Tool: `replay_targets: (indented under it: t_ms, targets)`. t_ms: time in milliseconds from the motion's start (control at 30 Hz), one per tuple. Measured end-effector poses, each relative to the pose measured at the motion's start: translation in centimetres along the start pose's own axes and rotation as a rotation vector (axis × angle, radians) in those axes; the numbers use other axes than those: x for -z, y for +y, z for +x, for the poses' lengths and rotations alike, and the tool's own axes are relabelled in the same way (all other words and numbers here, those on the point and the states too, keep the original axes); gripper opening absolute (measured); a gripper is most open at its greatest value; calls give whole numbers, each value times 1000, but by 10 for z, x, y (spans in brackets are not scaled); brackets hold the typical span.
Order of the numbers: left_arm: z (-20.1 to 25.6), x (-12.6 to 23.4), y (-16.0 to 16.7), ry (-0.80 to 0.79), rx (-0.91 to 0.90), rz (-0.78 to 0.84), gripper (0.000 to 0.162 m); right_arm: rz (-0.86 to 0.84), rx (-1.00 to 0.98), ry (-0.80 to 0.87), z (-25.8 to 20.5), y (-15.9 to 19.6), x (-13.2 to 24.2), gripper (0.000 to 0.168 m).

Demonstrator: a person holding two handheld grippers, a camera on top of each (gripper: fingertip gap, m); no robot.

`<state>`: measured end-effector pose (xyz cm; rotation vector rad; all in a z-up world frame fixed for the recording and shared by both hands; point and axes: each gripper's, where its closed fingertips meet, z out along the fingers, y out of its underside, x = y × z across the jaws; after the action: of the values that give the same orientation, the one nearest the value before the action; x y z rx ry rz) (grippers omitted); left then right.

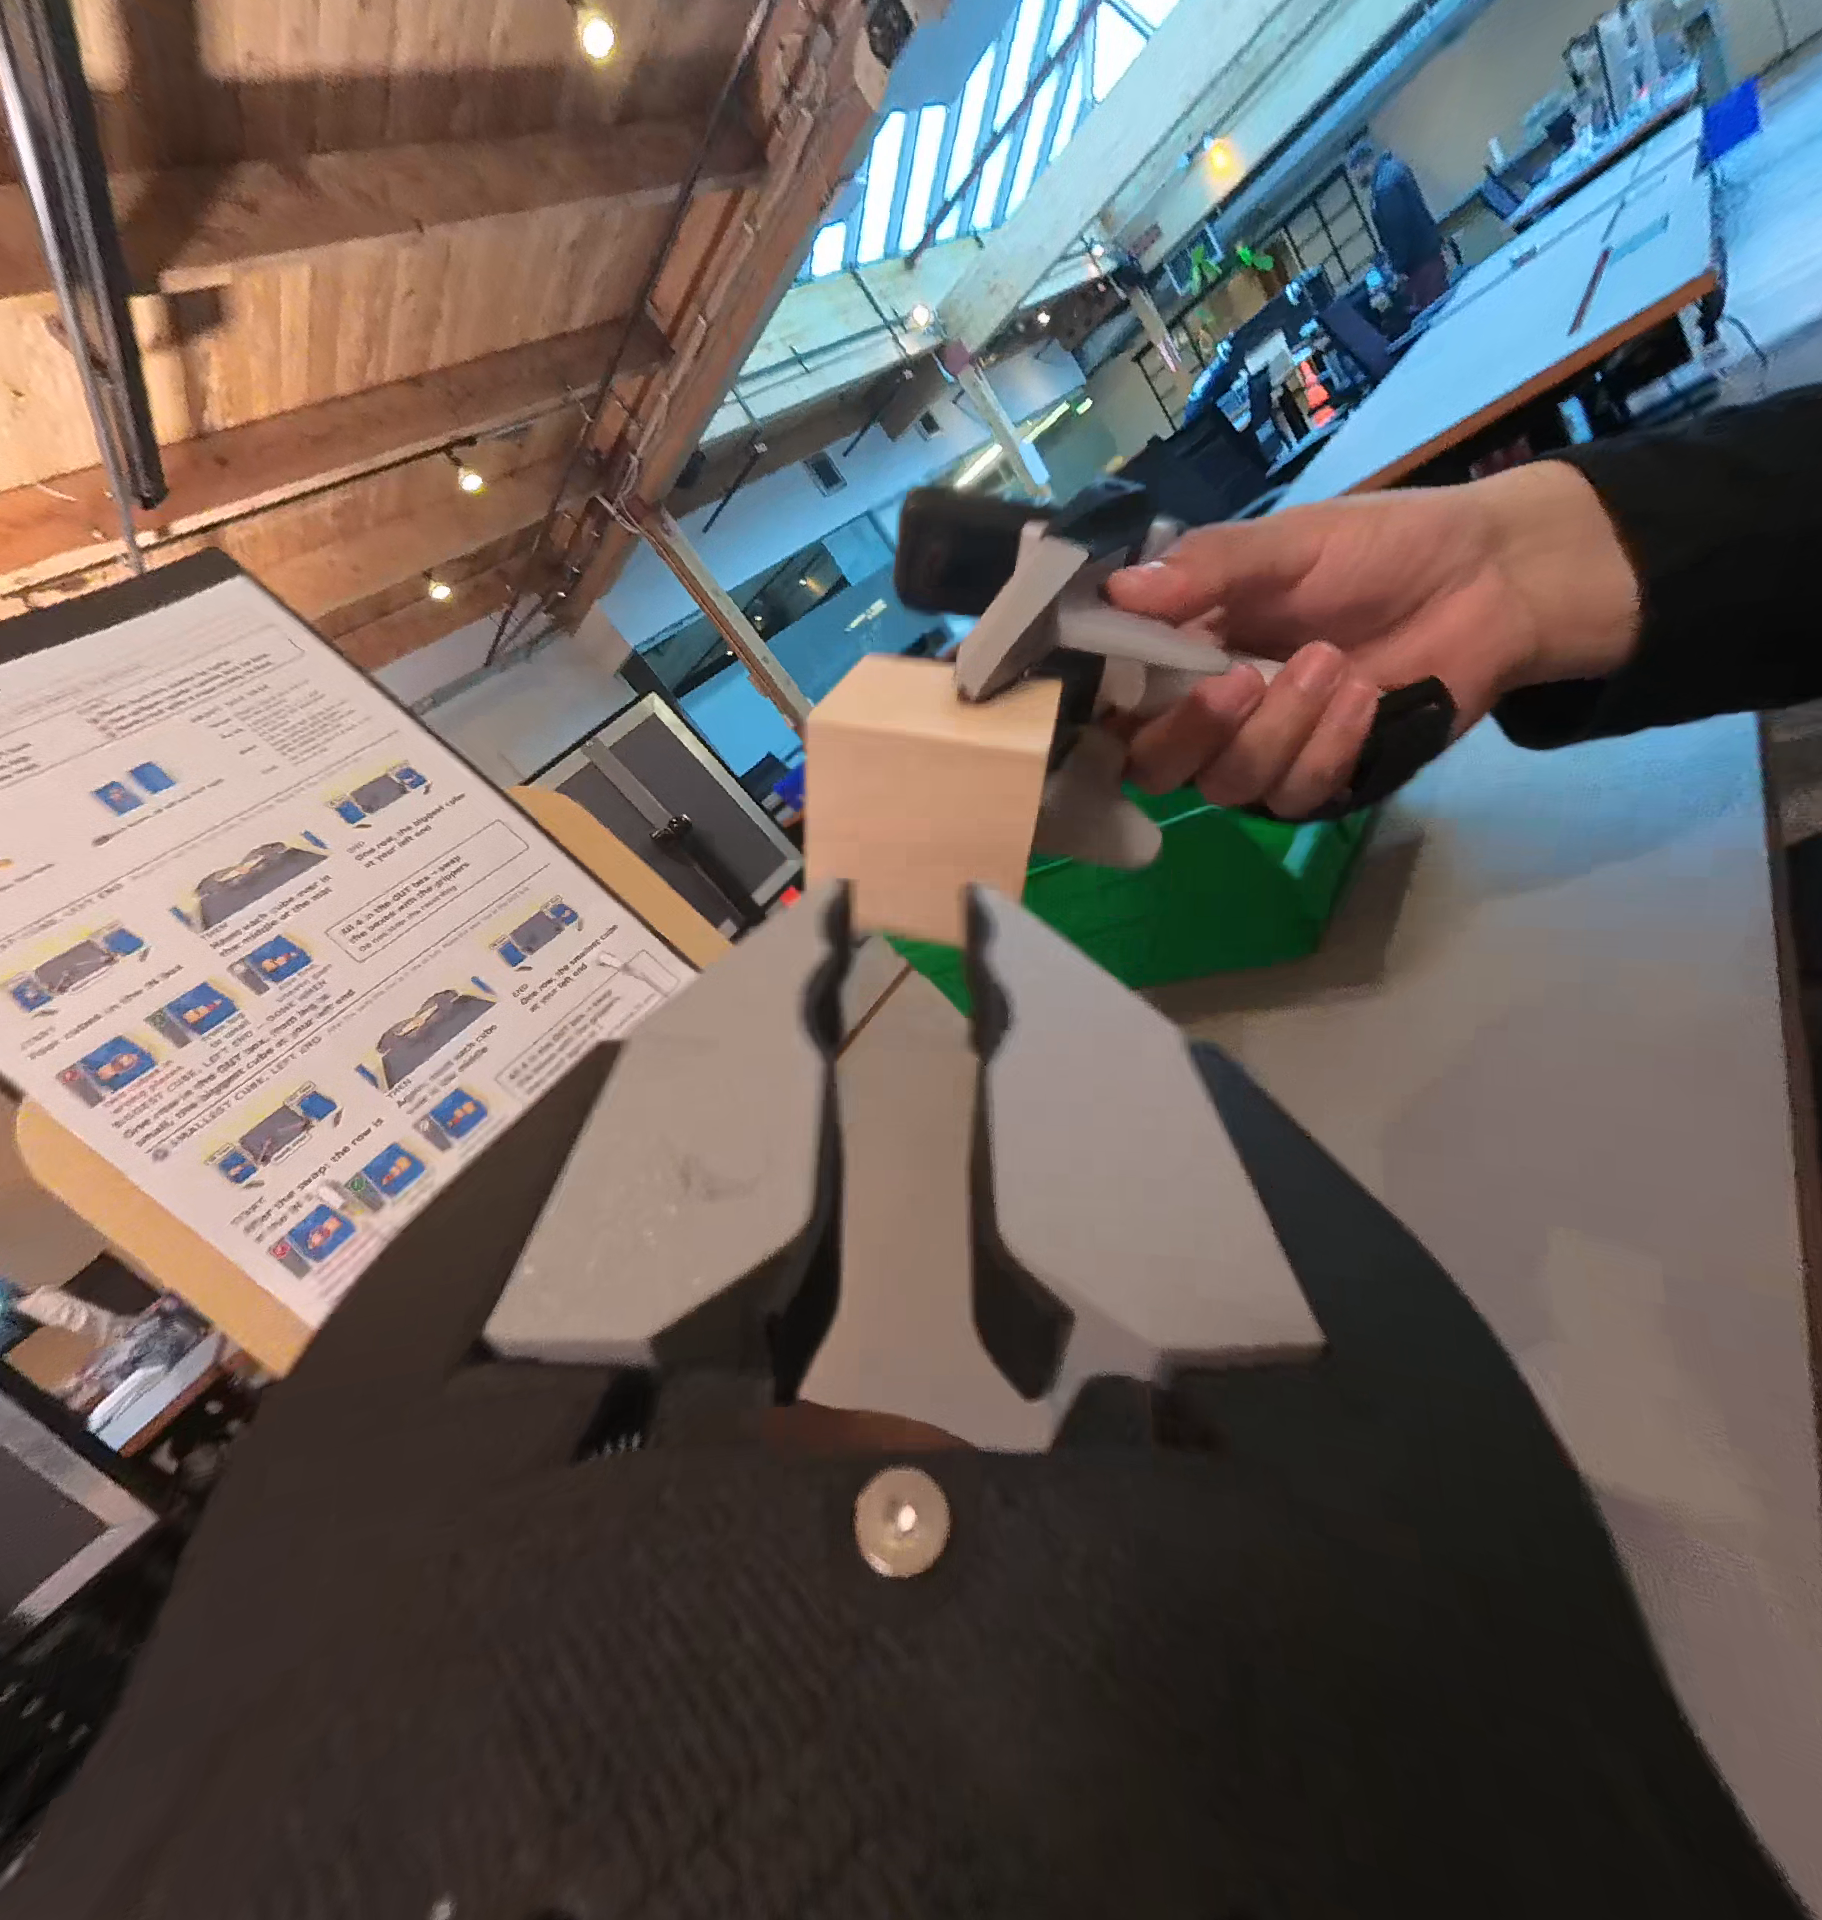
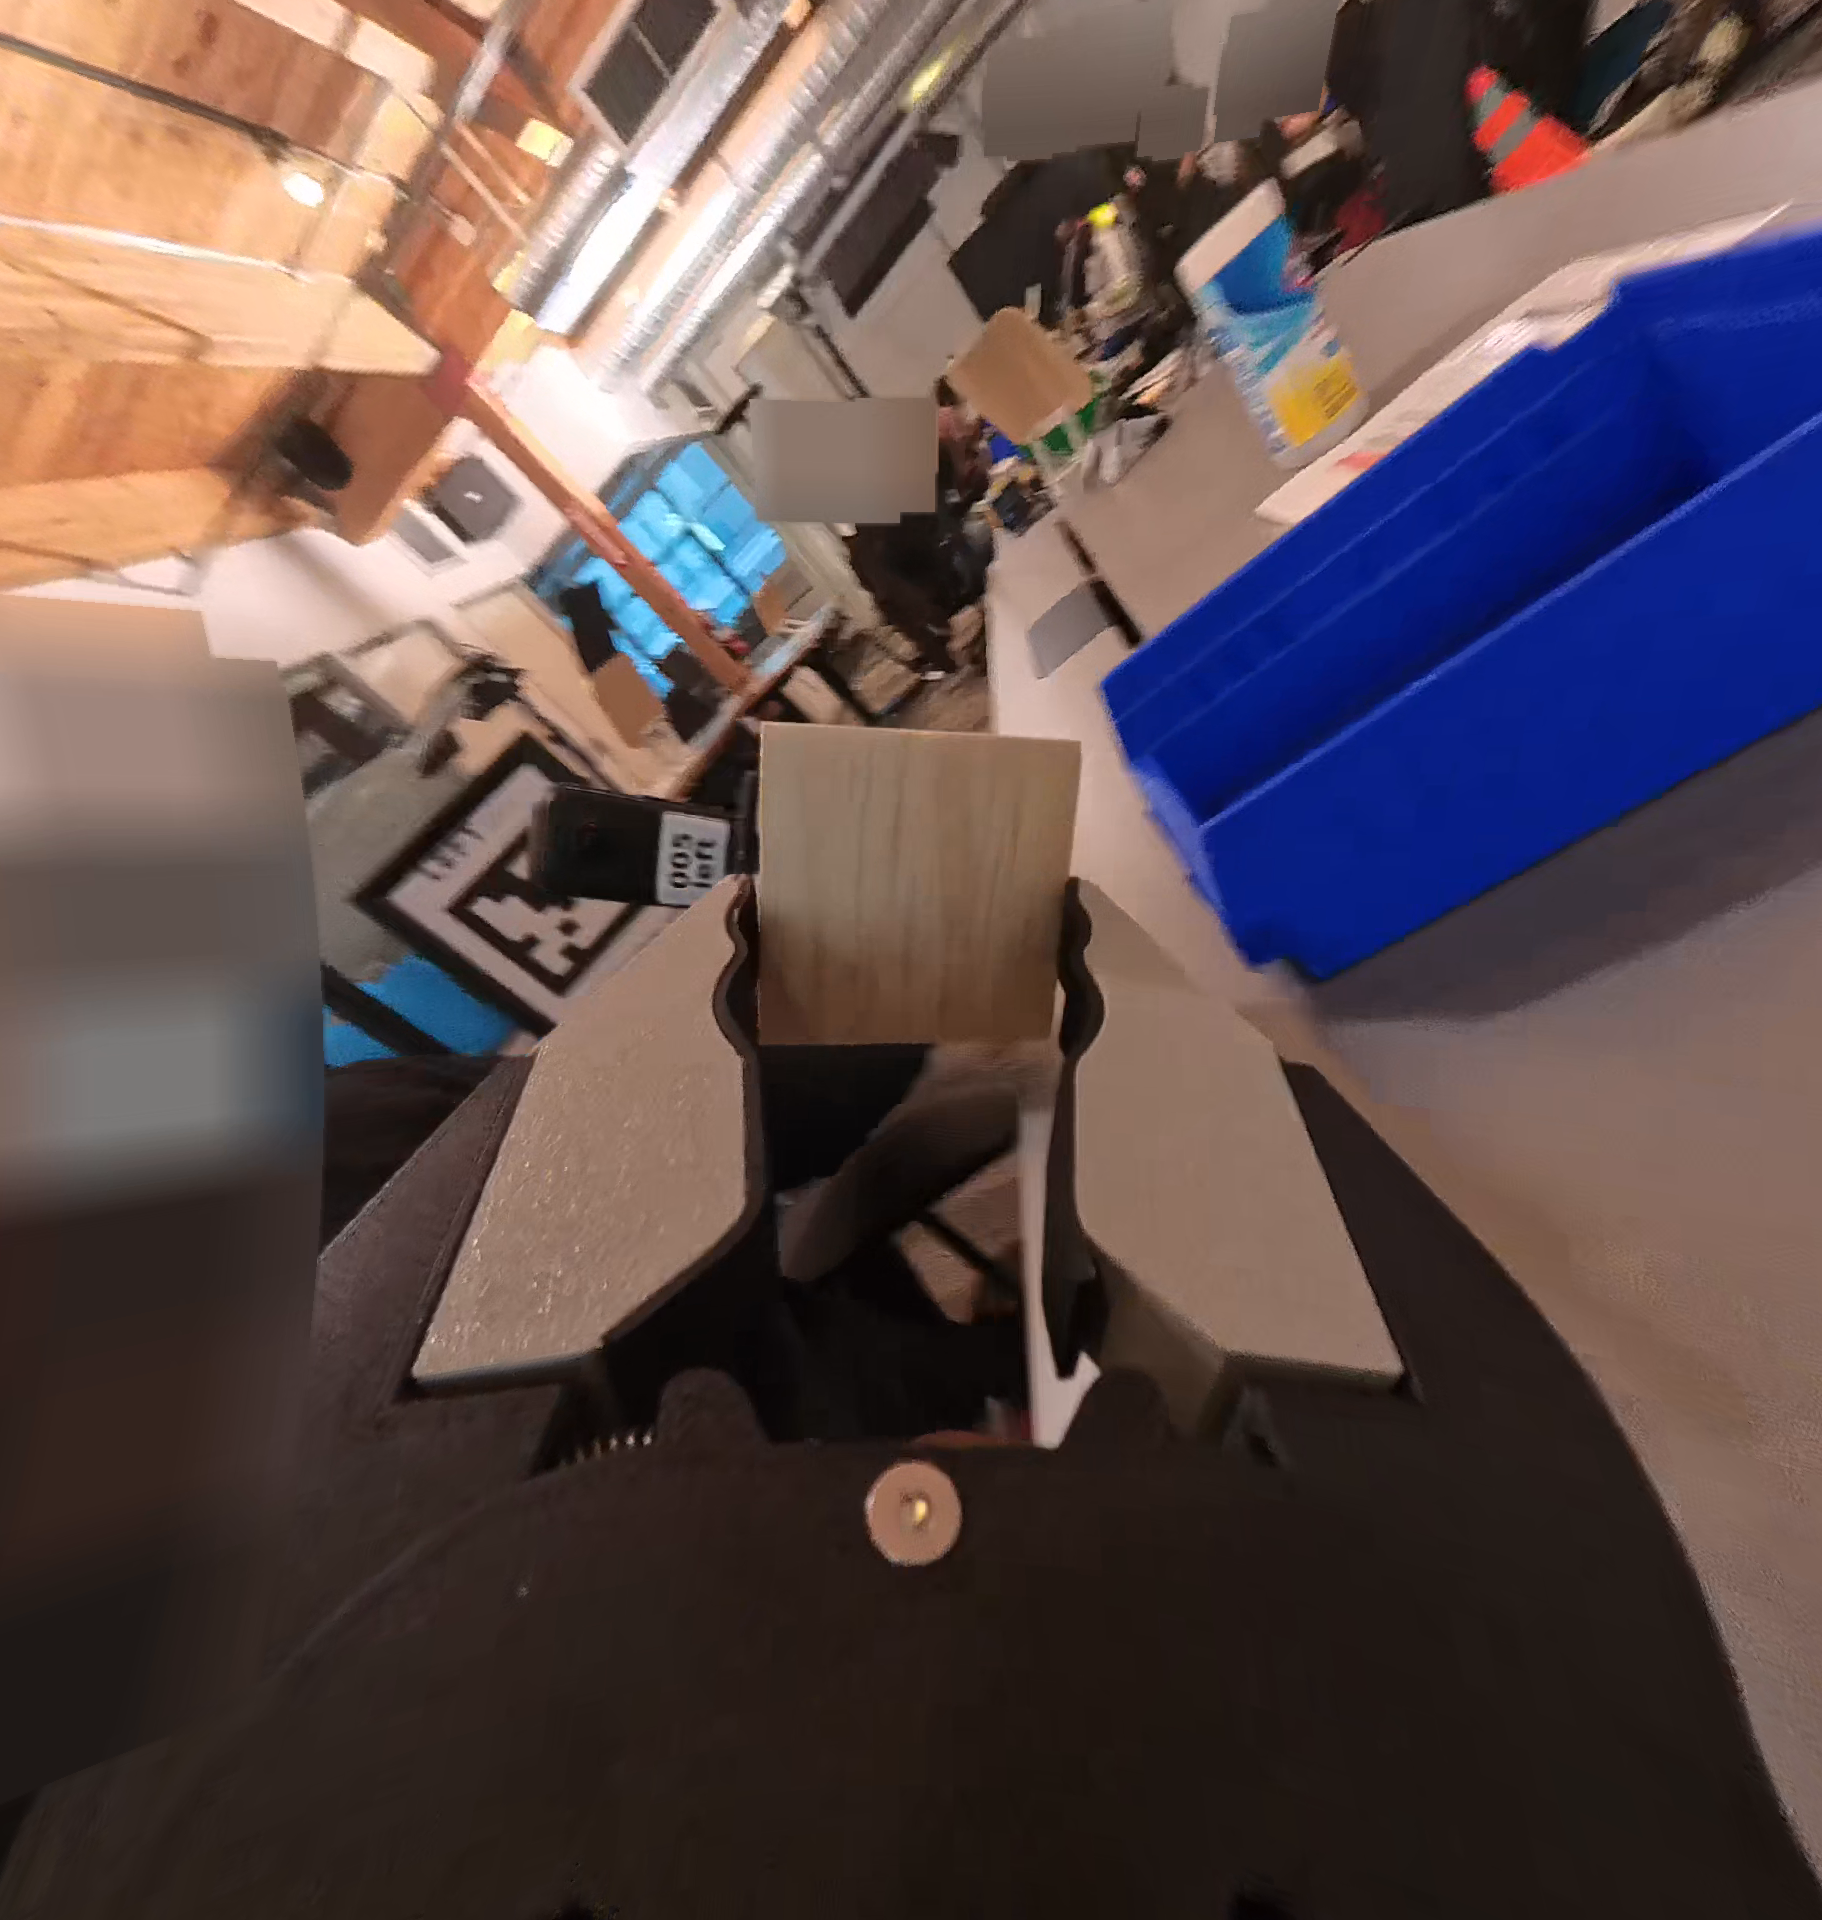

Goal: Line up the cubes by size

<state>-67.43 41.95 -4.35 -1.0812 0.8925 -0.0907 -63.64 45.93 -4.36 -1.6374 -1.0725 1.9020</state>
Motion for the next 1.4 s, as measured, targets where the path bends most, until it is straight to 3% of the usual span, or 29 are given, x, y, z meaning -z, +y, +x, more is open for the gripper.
replay_targets:
  t_ms: [33,167,333,433,600,867,1000,1200,1333,1400]
  targets:
    - [-1,5,2,-15,20,-14,1,-2,59,70,3,-7,18,56]
    - [6,24,41,-17,117,-215,0,-134,297,469,31,-31,110,56]
    - [28,49,77,4,211,-334,0,-515,467,1147,97,-43,261,56]
    - [37,53,89,3,280,-340,0,-780,474,1275,126,-26,310,56]
    - [49,50,100,30,237,-398,0,-1131,473,1213,160,15,346,56]
    - [60,46,110,67,245,-418,1,-1450,627,972,187,56,341,56]
    - [59,48,112,68,237,-419,1,-1324,705,906,198,49,329,57]
    - [57,49,114,70,287,-432,6,-1297,688,918,213,52,340,60]
    - [58,50,111,79,360,-434,25,-1231,687,968,201,37,339,65]
    - [55,52,104,61,369,-419,56,-1154,674,1024,186,24,341,75]
